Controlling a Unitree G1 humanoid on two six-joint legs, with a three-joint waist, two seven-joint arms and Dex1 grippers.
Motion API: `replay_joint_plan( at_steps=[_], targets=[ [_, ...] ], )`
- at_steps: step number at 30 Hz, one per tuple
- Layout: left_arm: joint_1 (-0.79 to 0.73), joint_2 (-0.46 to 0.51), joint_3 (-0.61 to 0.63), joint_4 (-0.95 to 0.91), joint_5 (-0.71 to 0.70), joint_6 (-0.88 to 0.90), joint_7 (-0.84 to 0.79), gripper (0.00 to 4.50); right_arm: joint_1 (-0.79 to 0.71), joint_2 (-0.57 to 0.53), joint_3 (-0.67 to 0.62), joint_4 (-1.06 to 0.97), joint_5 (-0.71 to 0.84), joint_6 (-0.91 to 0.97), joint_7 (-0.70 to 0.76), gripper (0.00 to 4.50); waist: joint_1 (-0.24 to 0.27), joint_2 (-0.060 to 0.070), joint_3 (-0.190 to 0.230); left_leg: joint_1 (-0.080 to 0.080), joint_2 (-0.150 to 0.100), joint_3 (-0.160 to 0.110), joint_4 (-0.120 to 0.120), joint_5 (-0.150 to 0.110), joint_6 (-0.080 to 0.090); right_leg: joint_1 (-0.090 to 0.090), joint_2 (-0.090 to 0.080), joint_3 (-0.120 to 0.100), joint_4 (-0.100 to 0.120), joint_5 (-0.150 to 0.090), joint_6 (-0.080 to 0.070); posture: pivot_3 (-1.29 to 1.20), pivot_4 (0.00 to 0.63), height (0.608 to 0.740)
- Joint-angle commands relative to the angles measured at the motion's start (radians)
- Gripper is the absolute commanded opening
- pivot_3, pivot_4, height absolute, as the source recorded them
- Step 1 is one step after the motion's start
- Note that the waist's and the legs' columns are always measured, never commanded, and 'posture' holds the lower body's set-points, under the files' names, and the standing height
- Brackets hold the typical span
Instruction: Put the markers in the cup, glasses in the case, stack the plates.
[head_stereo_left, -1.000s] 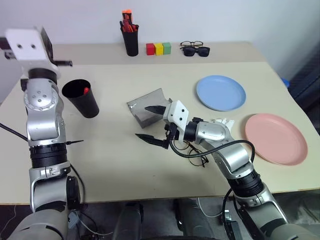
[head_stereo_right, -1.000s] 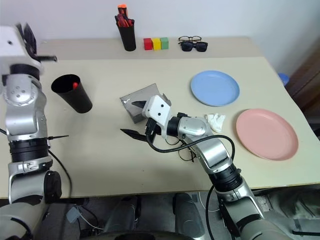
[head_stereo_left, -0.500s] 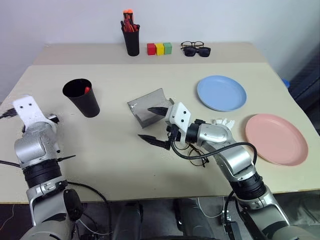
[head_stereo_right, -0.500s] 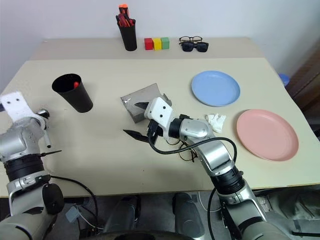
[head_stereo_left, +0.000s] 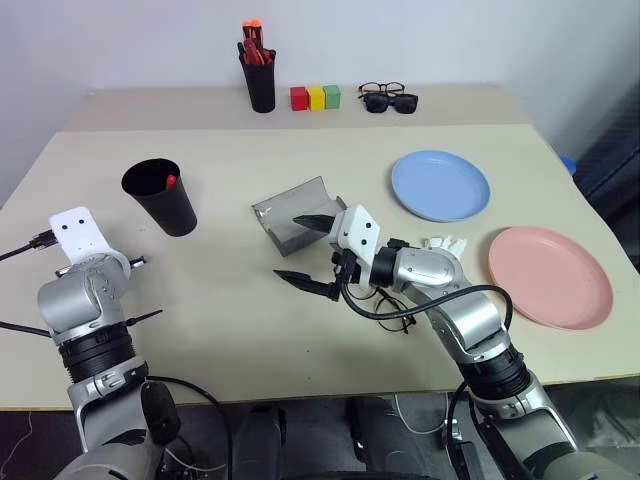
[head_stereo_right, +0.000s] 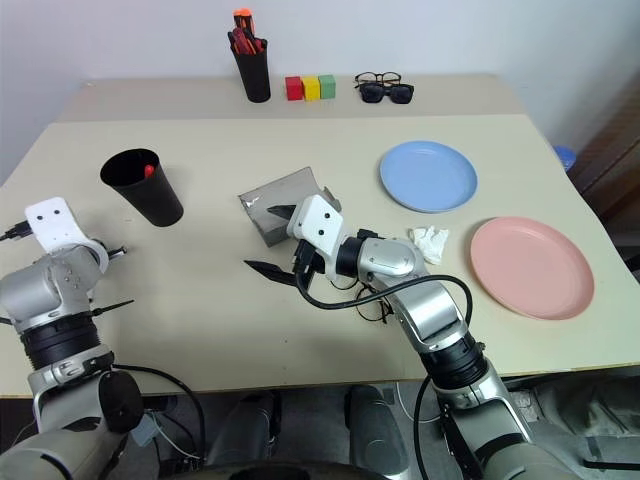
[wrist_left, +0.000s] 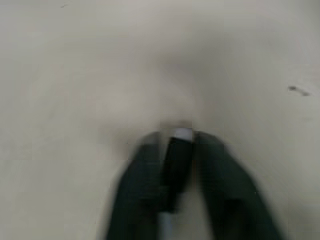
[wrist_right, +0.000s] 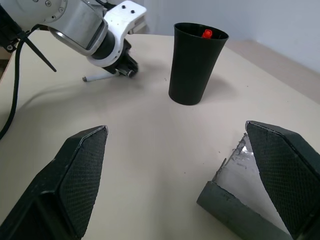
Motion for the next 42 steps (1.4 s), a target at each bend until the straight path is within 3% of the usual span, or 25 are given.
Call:
replay_joint_plan(
  at_steps=[1,7,10,14,17,26,37,42],
  targets=[
    [-0.013,-0.006,-0.002,-0.030,0.011,-0.057,0.011,0.08,-0.009,0.007,-0.007,-0.035,0.012,-0.012,-0.002,4.50,0.002,0.000,0.000,0.000,0.000,0.000,0.000,0.000,0.000,0.000,0.000,0.000,0.000,0.000,0.000,0.00,0.150,0.740],
    [-0.016,0.003,-0.004,-0.055,0.036,-0.168,0.030,0.08,-0.010,0.011,-0.004,-0.031,0.011,-0.014,0.000,4.50,-0.001,0.000,0.000,0.000,0.000,0.000,0.000,0.000,0.000,0.000,0.000,0.000,0.000,0.000,0.000,0.00,0.150,0.740],
    [-0.054,0.049,-0.027,-0.095,0.069,-0.457,0.027,0.08,-0.011,0.012,-0.003,-0.030,0.011,-0.015,0.001,4.50,0.000,-0.001,0.000,0.000,0.000,0.000,0.000,0.000,0.000,-0.001,0.000,0.000,0.000,0.000,0.000,0.00,0.150,0.740],
    [-0.174,0.064,-0.194,-0.133,0.038,-0.866,-0.194,0.08,-0.017,0.018,-0.002,-0.017,0.010,-0.024,0.006,4.50,0.018,-0.002,0.000,-0.002,0.000,0.000,0.000,0.001,-0.001,0.000,0.000,0.000,-0.002,0.000,0.000,0.00,0.150,0.740],
    [-0.203,0.053,-0.241,-0.066,0.054,-1.003,-0.233,0.08,-0.020,0.023,-0.003,-0.013,0.007,-0.026,0.006,4.50,0.027,0.001,-0.001,-0.001,-0.002,0.002,0.000,0.000,-0.001,0.002,-0.003,0.000,-0.005,0.000,0.000,0.00,0.150,0.740],
    [-0.218,0.051,-0.308,0.179,0.096,-1.204,-0.256,0.08,-0.004,0.015,-0.014,-0.033,-0.001,-0.017,-0.017,4.50,0.000,0.001,-0.001,-0.001,0.000,0.001,0.000,0.000,-0.001,0.001,0.000,0.001,-0.003,0.000,0.000,0.00,0.150,0.740],
    [-0.141,0.056,-0.285,0.246,0.106,-1.244,-0.211,0.08,-0.005,0.028,-0.030,-0.024,0.005,-0.026,-0.044,4.50,0.000,0.001,-0.001,0.000,0.000,0.001,0.000,0.000,0.000,0.001,0.000,0.000,-0.003,0.000,0.000,0.00,0.150,0.740],
    [-0.100,0.057,-0.293,0.257,0.119,-1.268,-0.197,0.08,-0.044,0.116,-0.144,-0.024,0.152,0.073,-0.097,4.50,0.000,0.001,-0.001,0.000,0.000,0.001,0.000,0.000,0.000,0.001,0.000,0.000,-0.002,0.000,0.000,0.00,0.150,0.740]
  ],
)
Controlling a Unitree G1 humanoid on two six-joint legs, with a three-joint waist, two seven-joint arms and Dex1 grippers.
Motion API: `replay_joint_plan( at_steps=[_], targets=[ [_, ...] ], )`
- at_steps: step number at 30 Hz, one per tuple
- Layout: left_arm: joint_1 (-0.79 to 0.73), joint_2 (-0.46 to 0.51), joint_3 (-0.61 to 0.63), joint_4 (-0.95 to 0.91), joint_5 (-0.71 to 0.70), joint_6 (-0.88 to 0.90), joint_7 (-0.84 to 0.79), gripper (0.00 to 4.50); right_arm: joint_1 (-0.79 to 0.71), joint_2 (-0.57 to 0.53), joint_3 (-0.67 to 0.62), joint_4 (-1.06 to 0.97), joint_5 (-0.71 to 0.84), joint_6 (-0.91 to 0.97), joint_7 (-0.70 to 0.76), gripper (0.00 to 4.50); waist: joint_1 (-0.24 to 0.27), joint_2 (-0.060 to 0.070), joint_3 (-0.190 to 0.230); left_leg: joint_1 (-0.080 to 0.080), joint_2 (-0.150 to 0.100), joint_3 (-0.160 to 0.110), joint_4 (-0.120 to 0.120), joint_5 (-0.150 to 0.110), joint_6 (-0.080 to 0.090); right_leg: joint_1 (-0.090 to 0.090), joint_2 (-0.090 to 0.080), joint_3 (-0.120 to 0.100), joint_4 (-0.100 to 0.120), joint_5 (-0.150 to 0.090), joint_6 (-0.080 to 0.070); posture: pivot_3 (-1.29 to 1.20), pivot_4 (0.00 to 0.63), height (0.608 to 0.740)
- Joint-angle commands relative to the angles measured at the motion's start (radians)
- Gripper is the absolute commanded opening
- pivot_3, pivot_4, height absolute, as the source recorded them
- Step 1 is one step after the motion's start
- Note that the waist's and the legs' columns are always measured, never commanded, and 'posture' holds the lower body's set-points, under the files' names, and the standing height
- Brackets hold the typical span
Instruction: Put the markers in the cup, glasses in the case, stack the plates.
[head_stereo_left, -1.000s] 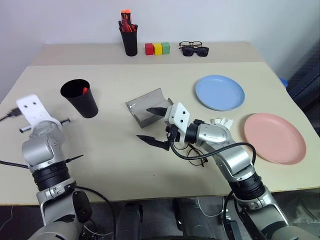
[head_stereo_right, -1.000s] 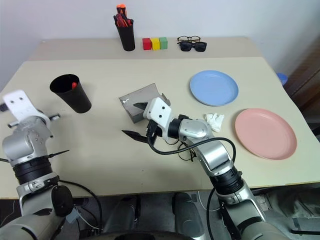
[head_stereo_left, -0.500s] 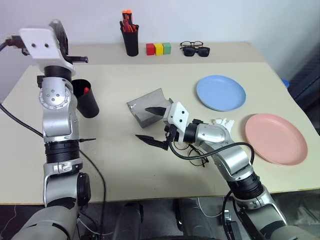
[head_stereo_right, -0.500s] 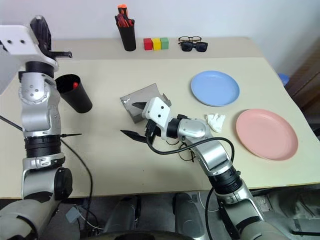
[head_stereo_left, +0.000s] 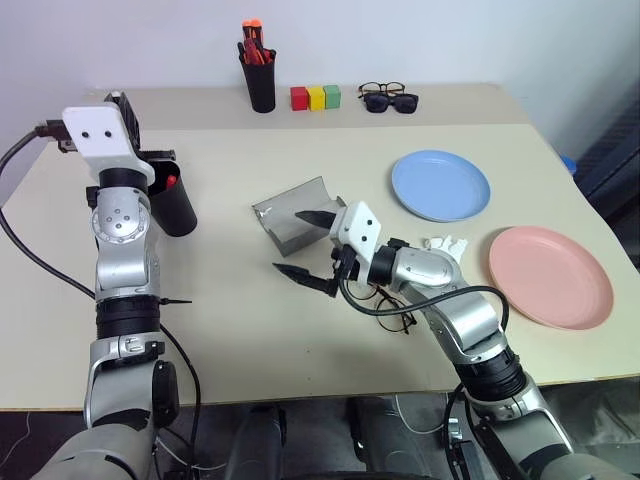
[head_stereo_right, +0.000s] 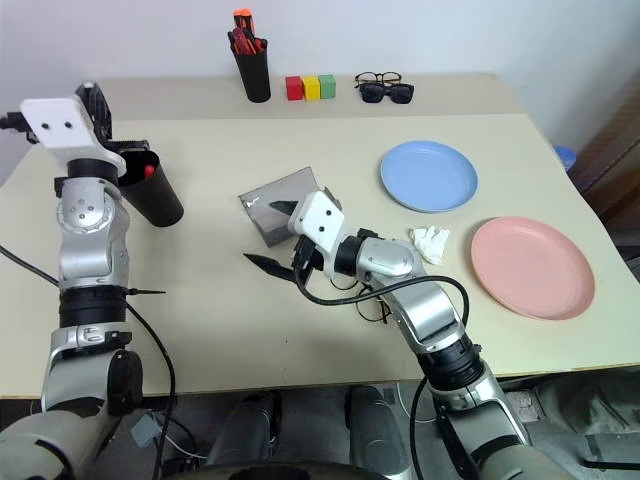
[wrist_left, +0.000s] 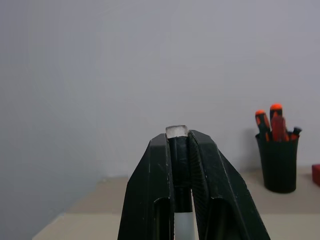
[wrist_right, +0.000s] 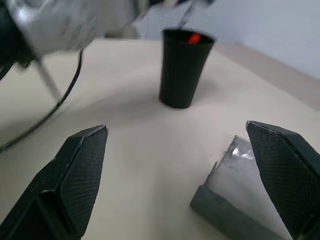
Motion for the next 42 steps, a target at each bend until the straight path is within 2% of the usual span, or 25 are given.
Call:
replay_joint_plan(
  at_steps=[1,6,9,12,17,20,22,25,28,30,35,38,42],
  targets=[
    [0.007,0.009,0.014,-0.014,0.008,-0.037,0.017,0.08,-0.047,0.026,-0.068,-0.028,0.081,0.037,-0.022,4.50,0.001,0.000,0.000,0.000,0.000,0.000,0.000,0.000,0.000,0.000,0.000,0.000,0.000,0.000,0.000,0.00,0.150,0.740],
    [0.034,-0.009,0.007,0.004,0.001,-0.062,0.018,0.08,-0.047,0.007,-0.054,-0.026,0.078,0.033,-0.014,4.50,0.002,0.000,0.000,0.000,0.000,0.000,0.000,0.000,0.000,0.000,0.000,0.000,0.000,0.000,0.000,0.00,0.150,0.740],
    [0.047,-0.019,0.011,0.009,0.003,-0.060,0.031,1.35,-0.044,0.005,-0.046,-0.030,0.077,0.031,-0.015,4.50,0.001,0.000,0.000,0.000,0.000,0.000,0.000,0.000,0.000,0.000,0.000,0.000,0.000,0.000,0.000,0.00,0.150,0.740],
    [0.055,-0.023,0.011,0.007,0.004,-0.061,0.037,2.88,-0.044,0.005,-0.043,-0.033,0.077,0.032,-0.016,4.50,-0.001,0.000,0.000,0.000,0.000,0.000,0.000,0.000,0.000,0.000,0.000,0.000,0.000,0.000,0.000,0.00,0.150,0.740],
    [0.039,-0.043,0.024,-0.044,-0.055,-0.073,0.017,2.88,-0.041,-0.004,-0.042,-0.037,0.074,0.035,-0.016,4.50,0.001,0.000,0.000,0.000,0.000,0.000,0.000,0.000,0.000,0.000,0.000,0.000,0.000,0.000,0.000,0.00,0.150,0.740],
    [0.020,-0.048,-0.020,-0.131,-0.151,-0.012,-0.114,2.88,-0.037,-0.019,-0.048,-0.040,0.073,0.035,-0.013,4.50,0.002,0.000,0.000,0.000,0.000,0.000,0.000,0.000,0.000,0.000,0.000,0.000,0.000,0.000,0.000,0.00,0.150,0.740],
    [0.020,-0.033,-0.081,-0.211,-0.225,0.100,-0.247,3.42,-0.033,-0.042,-0.056,-0.046,0.074,0.037,-0.007,4.50,0.003,0.000,0.000,-0.001,0.000,0.000,0.000,0.000,0.000,0.000,0.000,0.000,0.000,0.000,0.000,0.00,0.150,0.740],
    [0.029,0.036,-0.204,-0.310,-0.286,0.376,-0.422,4.46,-0.017,-0.107,-0.065,-0.057,0.064,0.030,0.022,4.50,0.002,0.000,0.000,-0.001,0.000,0.000,0.000,0.000,0.000,0.000,0.000,0.000,0.000,0.000,0.000,0.00,0.150,0.740],
    [0.030,0.124,-0.348,-0.360,-0.276,0.626,-0.557,4.46,0.000,-0.177,-0.082,-0.063,0.061,0.022,0.050,4.50,-0.004,0.001,0.001,0.000,0.000,0.000,0.000,0.000,0.000,0.000,0.000,0.000,0.000,0.000,0.000,0.00,0.150,0.740],
    [0.026,0.153,-0.436,-0.370,-0.277,0.716,-0.649,4.46,0.010,-0.210,-0.091,-0.064,0.060,0.020,0.055,4.50,-0.011,0.002,0.001,0.000,0.000,0.000,0.000,0.000,0.001,0.000,0.001,0.000,0.000,0.000,0.000,0.00,0.150,0.740],
    [-0.006,0.142,-0.540,-0.323,-0.274,0.822,-0.777,4.46,0.043,-0.260,-0.101,-0.084,0.049,0.015,0.055,4.50,-0.014,0.002,0.001,0.000,0.000,0.000,0.000,0.000,0.001,0.000,0.001,0.000,0.000,-0.001,0.000,0.00,0.150,0.740],
    [-0.018,0.139,-0.574,-0.288,-0.251,0.831,-0.820,3.65,0.059,-0.272,-0.105,-0.096,0.041,0.017,0.047,4.50,-0.015,0.002,0.001,0.000,0.000,0.000,0.000,0.000,0.001,0.000,0.001,0.000,0.000,-0.001,0.000,0.00,0.150,0.740],
    [-0.035,0.125,-0.589,-0.241,-0.202,0.796,-0.828,1.63,0.079,-0.281,-0.115,-0.116,0.038,0.022,0.034,4.50,-0.011,0.002,0.001,0.000,0.000,0.000,0.000,0.000,0.001,0.000,0.001,0.001,0.000,-0.001,0.000,0.00,0.150,0.740]
  ],
)
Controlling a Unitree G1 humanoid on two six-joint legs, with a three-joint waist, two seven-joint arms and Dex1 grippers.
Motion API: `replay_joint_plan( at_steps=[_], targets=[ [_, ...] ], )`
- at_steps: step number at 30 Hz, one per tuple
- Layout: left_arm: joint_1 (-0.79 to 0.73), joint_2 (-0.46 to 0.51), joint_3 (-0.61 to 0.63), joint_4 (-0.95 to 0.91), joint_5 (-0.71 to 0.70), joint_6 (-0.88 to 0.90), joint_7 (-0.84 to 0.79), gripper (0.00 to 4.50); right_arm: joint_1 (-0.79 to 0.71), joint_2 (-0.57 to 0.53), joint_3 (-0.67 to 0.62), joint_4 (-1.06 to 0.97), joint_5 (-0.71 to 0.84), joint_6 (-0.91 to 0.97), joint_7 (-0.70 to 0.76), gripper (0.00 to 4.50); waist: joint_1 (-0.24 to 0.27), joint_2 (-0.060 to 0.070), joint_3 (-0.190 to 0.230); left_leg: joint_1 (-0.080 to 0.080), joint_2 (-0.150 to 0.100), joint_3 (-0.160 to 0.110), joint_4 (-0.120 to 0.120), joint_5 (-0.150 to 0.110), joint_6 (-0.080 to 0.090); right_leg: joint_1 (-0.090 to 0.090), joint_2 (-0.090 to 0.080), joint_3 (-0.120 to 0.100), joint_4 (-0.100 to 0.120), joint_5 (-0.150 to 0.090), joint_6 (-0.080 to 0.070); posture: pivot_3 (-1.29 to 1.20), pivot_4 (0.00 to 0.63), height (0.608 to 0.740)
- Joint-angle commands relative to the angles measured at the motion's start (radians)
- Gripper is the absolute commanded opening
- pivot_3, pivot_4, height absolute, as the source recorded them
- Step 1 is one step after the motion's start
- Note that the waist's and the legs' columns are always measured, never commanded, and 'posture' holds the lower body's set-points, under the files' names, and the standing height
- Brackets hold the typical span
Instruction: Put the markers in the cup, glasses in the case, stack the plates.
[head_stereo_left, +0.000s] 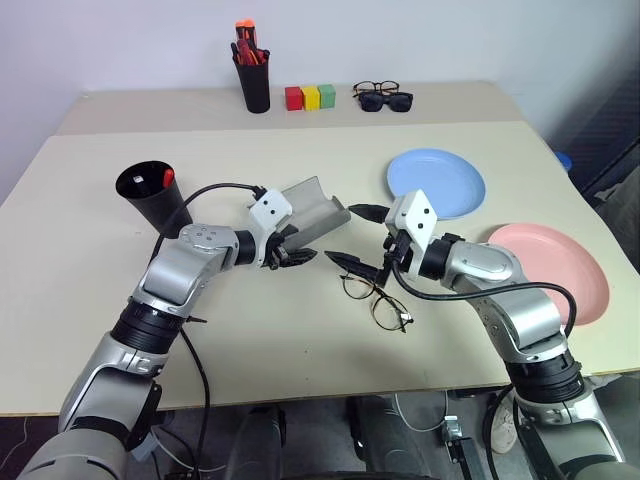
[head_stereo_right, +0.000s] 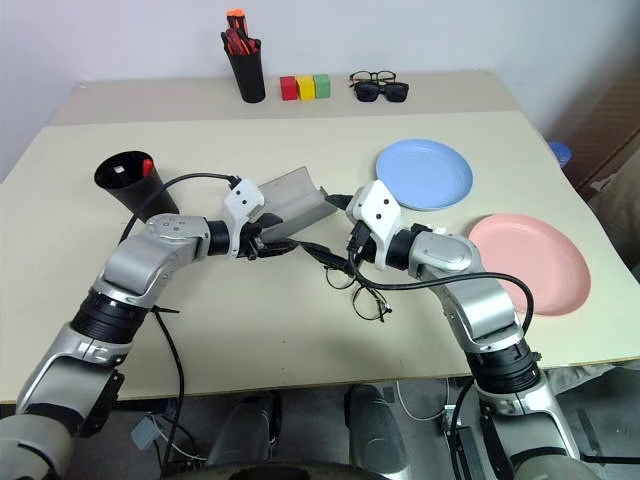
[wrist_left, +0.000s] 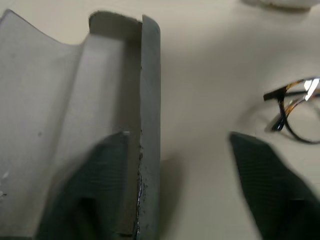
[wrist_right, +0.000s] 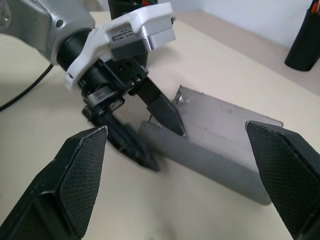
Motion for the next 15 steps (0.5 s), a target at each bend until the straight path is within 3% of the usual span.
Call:
replay_joint_plan(
  at_steps=[1,3,9,14,15],
  targets=[
    [-0.024,-0.010,0.002,0.014,0.035,-0.047,-0.018,1.12,0.015,-0.014,-0.030,-0.065,0.003,-0.008,-0.011,4.50,0.004,0.000,0.000,0.000,0.000,0.000,0.000,0.000,0.000,0.000,0.000,0.000,0.000,0.000,0.000,0.00,0.150,0.740],
    [-0.017,0.004,-0.008,0.011,0.057,-0.112,-0.057,0.08,0.026,-0.017,-0.028,-0.075,0.000,-0.006,-0.014,4.50,0.009,0.000,0.000,0.000,0.000,0.000,0.000,0.000,0.000,0.000,0.000,0.000,0.000,0.000,0.000,0.00,0.150,0.740],
    [0.067,0.172,-0.058,-0.031,0.152,-0.446,-0.278,0.03,0.044,-0.067,-0.026,-0.087,-0.004,0.029,0.004,4.50,0.011,0.000,0.000,0.000,0.000,0.001,-0.001,0.000,0.000,-0.001,0.000,0.001,-0.001,-0.001,-0.001,0.00,0.150,0.740],
    [0.096,0.249,-0.029,-0.039,0.118,-0.502,-0.414,0.03,0.068,-0.189,-0.021,-0.123,0.042,0.184,0.067,4.50,0.020,0.001,0.000,-0.002,0.000,0.001,0.000,0.000,0.000,-0.001,-0.001,0.001,-0.002,-0.002,-0.004,0.00,0.150,0.740],
    [0.101,0.260,-0.019,-0.043,0.093,-0.500,-0.449,0.27,0.071,-0.216,-0.013,-0.125,0.031,0.209,0.070,4.50,0.020,0.001,0.000,-0.002,0.000,0.001,0.000,0.000,0.001,-0.001,-0.001,0.001,-0.002,-0.002,-0.004,0.00,0.150,0.740]
  ],
)
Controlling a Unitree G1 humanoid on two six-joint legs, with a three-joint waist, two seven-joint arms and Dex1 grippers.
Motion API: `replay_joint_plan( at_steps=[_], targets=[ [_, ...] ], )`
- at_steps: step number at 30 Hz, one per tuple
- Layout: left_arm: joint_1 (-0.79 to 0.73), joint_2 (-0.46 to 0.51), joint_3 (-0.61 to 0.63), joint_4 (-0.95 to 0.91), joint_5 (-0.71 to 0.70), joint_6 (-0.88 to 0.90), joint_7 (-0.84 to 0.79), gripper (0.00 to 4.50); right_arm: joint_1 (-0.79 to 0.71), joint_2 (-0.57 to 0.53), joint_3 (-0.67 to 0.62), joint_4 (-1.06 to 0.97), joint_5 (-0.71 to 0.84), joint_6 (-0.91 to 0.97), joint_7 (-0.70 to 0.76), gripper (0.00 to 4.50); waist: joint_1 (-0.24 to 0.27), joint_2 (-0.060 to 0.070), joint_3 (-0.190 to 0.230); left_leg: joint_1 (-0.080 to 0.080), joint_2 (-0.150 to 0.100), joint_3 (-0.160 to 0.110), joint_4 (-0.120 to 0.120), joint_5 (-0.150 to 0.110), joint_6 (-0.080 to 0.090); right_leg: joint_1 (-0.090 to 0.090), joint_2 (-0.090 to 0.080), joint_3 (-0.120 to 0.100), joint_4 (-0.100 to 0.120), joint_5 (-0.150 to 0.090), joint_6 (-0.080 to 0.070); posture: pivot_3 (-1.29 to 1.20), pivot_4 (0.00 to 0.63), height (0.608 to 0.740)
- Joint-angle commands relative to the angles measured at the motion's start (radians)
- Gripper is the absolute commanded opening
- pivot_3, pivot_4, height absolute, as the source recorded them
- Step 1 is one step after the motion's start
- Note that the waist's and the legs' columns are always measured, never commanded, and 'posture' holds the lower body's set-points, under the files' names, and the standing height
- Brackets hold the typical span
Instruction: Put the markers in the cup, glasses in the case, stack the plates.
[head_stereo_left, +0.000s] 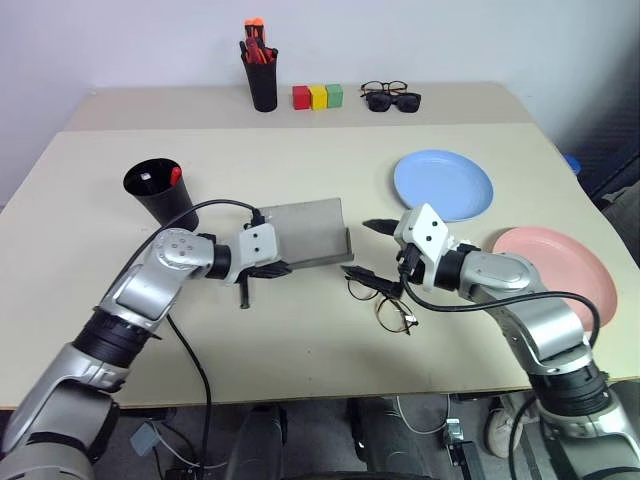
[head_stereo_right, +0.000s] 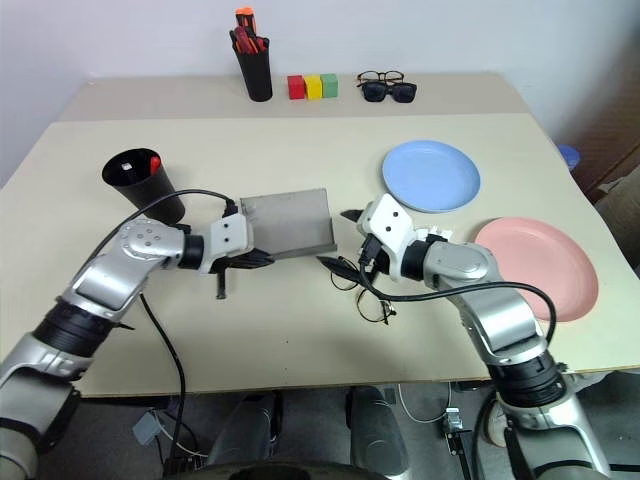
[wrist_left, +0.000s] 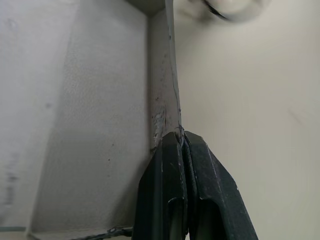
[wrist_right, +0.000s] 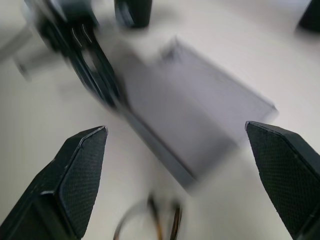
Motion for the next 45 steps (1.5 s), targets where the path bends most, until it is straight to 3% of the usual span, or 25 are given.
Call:
replay_joint_plan(
  at_steps=[1,3,6,11,14,21,32,38,45],
  targets=[
    [0.001,0.026,0.048,-0.040,-0.062,-0.008,-0.114,0.54,0.003,-0.073,-0.003,-0.063,0.003,0.089,0.022,4.50,0.000,0.000,0.000,0.000,0.000,0.000,0.001,0.000,0.000,0.000,0.000,0.000,0.000,0.000,0.000,0.00,0.150,0.740],
    [0.005,0.029,0.057,-0.040,-0.058,-0.004,-0.123,1.14,0.010,-0.109,0.006,-0.058,0.005,0.137,0.032,4.50,-0.002,0.000,0.000,0.000,0.000,0.001,0.001,0.000,0.000,0.000,0.000,0.000,0.000,0.000,0.000,0.00,0.150,0.740],
    [0.003,0.011,0.073,-0.010,-0.005,-0.083,-0.069,2.74,0.024,-0.135,0.001,-0.058,0.023,0.193,0.037,4.50,-0.003,0.000,0.000,0.000,0.000,0.000,0.001,0.000,0.001,0.000,0.000,0.000,0.000,0.000,0.000,0.00,0.150,0.740],
    [0.019,0.000,0.122,-0.025,-0.034,-0.051,-0.036,2.74,0.058,-0.153,0.018,-0.052,-0.005,0.201,0.030,4.50,-0.008,0.000,0.000,0.000,0.000,0.000,0.001,-0.001,0.001,0.000,0.000,0.000,0.001,0.000,0.000,0.00,0.150,0.740],
    [0.061,-0.006,0.165,-0.054,-0.056,-0.039,-0.010,2.82,0.062,-0.144,0.020,-0.042,-0.005,0.217,0.019,3.67,-0.009,0.000,0.000,0.000,0.000,0.000,0.001,-0.001,0.001,0.000,0.000,0.000,0.001,0.000,0.000,0.00,0.150,0.740],
    [0.217,-0.006,0.280,-0.151,-0.102,0.036,0.086,2.82,0.060,-0.139,0.030,-0.040,-0.005,0.224,0.016,0.15,-0.008,0.000,0.000,0.000,0.000,0.000,0.002,-0.001,0.001,0.000,0.000,0.000,0.001,0.000,0.001,0.00,0.150,0.740],
    [0.427,-0.012,0.479,-0.256,-0.170,0.123,0.230,2.82,-0.042,-0.138,0.029,-0.099,-0.004,0.084,0.095,0.07,-0.010,0.000,0.000,0.001,0.001,0.001,0.002,-0.001,0.001,0.000,0.000,0.000,0.001,0.000,0.000,0.00,0.150,0.740],
    [0.524,-0.002,0.577,-0.276,-0.178,0.138,0.275,2.82,-0.401,0.069,0.142,0.077,-0.064,0.028,0.079,0.07,-0.030,0.001,0.001,0.002,0.001,0.001,0.001,-0.001,0.001,-0.001,0.001,0.000,0.002,0.001,-0.001,0.00,0.150,0.740],
    [0.548,-0.015,0.629,-0.339,-0.219,0.178,0.309,2.82,-0.509,0.256,0.330,0.347,-0.229,-0.092,0.054,0.07,-0.020,0.001,0.000,0.001,0.001,0.001,0.000,-0.001,0.001,-0.001,0.000,0.000,0.001,0.002,0.001,0.00,0.150,0.740]
  ],
)
